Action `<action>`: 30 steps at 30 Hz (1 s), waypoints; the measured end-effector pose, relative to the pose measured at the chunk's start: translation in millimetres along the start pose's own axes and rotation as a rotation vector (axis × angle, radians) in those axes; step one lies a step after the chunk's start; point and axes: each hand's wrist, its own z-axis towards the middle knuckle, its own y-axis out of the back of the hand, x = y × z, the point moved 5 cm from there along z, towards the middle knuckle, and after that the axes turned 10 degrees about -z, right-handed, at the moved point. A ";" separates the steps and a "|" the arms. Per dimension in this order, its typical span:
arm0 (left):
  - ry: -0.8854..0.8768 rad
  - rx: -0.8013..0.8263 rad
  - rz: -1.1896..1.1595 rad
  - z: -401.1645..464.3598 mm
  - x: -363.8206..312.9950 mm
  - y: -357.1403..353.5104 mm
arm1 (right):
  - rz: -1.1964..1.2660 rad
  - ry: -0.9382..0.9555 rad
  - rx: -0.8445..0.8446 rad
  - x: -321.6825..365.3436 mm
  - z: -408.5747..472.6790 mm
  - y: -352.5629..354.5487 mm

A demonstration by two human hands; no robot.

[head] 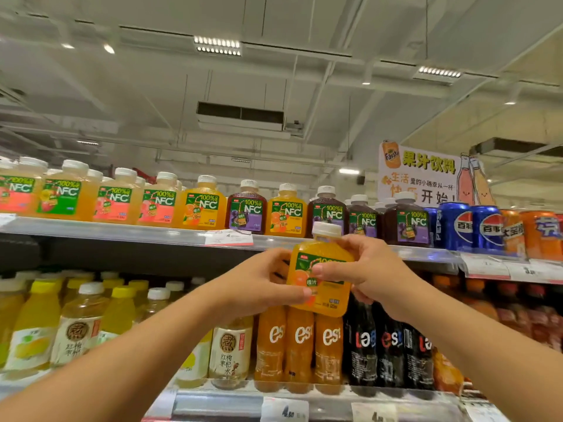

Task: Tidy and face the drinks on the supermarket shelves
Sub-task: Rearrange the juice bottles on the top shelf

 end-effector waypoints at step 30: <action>-0.232 -0.375 0.009 -14.0 9.7 183.1 | -0.592 -0.017 -0.070 64.9 200.4 -87.1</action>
